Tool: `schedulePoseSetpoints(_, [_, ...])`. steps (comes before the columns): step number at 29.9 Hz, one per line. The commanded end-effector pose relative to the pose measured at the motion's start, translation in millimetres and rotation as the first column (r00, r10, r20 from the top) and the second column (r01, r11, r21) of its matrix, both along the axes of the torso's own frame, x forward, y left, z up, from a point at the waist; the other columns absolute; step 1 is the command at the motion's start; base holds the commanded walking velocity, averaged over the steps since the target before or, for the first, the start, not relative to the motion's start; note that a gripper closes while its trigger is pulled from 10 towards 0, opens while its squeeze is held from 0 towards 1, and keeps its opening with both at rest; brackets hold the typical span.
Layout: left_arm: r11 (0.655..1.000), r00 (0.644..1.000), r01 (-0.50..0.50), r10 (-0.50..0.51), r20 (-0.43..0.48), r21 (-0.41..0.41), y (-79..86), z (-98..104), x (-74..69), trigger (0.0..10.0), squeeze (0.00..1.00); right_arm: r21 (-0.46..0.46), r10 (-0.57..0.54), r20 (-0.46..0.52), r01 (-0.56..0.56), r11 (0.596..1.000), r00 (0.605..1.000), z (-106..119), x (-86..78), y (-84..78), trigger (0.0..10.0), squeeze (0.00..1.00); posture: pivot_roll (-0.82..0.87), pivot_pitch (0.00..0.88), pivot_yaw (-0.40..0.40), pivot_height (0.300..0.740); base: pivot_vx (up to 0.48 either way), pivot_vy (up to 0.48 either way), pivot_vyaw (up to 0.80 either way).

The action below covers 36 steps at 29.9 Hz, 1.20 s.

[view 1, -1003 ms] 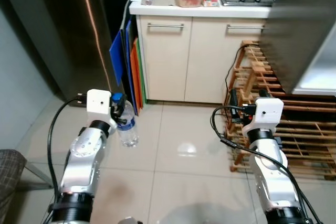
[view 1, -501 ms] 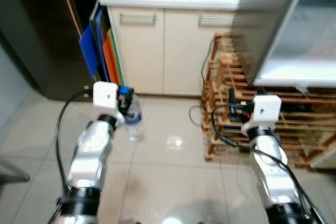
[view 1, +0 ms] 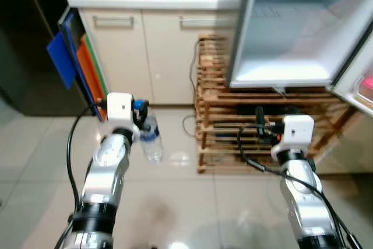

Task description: Restocking fridge

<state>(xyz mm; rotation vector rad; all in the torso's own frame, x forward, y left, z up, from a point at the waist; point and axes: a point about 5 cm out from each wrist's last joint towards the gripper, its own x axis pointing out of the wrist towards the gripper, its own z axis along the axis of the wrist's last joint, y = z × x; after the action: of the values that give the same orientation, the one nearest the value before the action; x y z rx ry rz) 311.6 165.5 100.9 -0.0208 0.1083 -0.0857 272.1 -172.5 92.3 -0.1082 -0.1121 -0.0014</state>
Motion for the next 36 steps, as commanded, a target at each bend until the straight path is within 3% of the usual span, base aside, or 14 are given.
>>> schedulePoseSetpoints(1, [0.998,0.997,-0.061,0.061,-0.041,0.01,20.0,-8.9,-4.8,10.0,0.0,0.003,0.039,0.013,-0.039,0.999,0.999,1.5,0.3,8.4,10.0,0.0,-0.08,0.0,0.022,0.74,0.0,-0.458,0.0])
schedulePoseSetpoints(5, [0.999,0.99,0.034,-0.031,-0.141,0.024,25.9,-31.5,-28.5,10.0,0.0,0.005,0.055,-0.004,-0.055,0.998,0.998,-2.8,-3.1,5.6,10.0,0.0,-0.08,0.0,0.02,0.74,0.0,-0.458,0.0])
schedulePoseSetpoints(7, [0.998,0.987,0.063,-0.058,-0.148,0.031,26.1,-34.2,-34.4,10.0,0.0,0.004,0.057,-0.009,-0.057,0.998,0.998,-4.4,-4.8,3.8,10.0,0.0,-0.07,0.0,0.02,0.74,0.0,-0.458,0.0])
schedulePoseSetpoints(8, [0.992,0.989,0.114,-0.107,-0.101,0.06,24.0,-25.8,-38.1,10.0,0.0,0.004,0.056,-0.027,-0.056,0.998,0.998,-8.9,-8.8,-1.7,10.0,0.0,-0.07,0.0,0.018,0.74,0.0,-0.454,0.0])
schedulePoseSetpoints(10, [0.99,0.99,0.121,-0.116,-0.081,0.068,23.2,-21.7,-37.4,10.0,0.0,0.004,0.054,-0.033,-0.054,0.999,0.998,-10.3,-10.2,-3.6,10.0,0.0,-0.07,0.0,0.017,0.74,0.0,-0.454,0.0])
schedulePoseSetpoints(13, [0.997,0.998,0.059,-0.057,-0.028,0.052,20.6,-7.5,-21.0,10.0,0.0,0.008,0.038,-0.062,-0.038,0.999,0.997,-15.9,-12.8,-4.7,10.0,0.0,-0.07,0.0,0.018,0.74,0.0,-0.151,-0.53])
schedulePoseSetpoints(24, [0.992,0.994,0.094,-0.098,0.047,0.079,8.2,12.5,-2.8,10.0,0.0,0.0,0.044,-0.037,-0.044,0.999,0.998,-11.6,-9.4,-2.4,10.0,0.0,-0.09,0.0,0.027,0.74,0.0,0.0,-0.79])
schedulePoseSetpoints(30, [0.986,0.986,0.154,-0.158,0.056,0.069,-1.8,15.1,0.6,10.0,0.0,0.001,0.031,-0.034,-0.031,1.0,0.999,-11.2,-10.4,-3.4,10.0,0.0,-0.11,0.0,0.037,0.74,0.0,0.0,-0.79])
schedulePoseSetpoints(36, [0.98,0.981,0.179,-0.185,0.061,0.082,-8.4,16.5,5.2,10.0,0.0,0.002,0.023,-0.03,-0.023,1.0,0.999,-10.3,-12.2,-3.9,10.0,0.0,-0.12,0.0,0.039,0.74,0.0,0.451,-0.79])
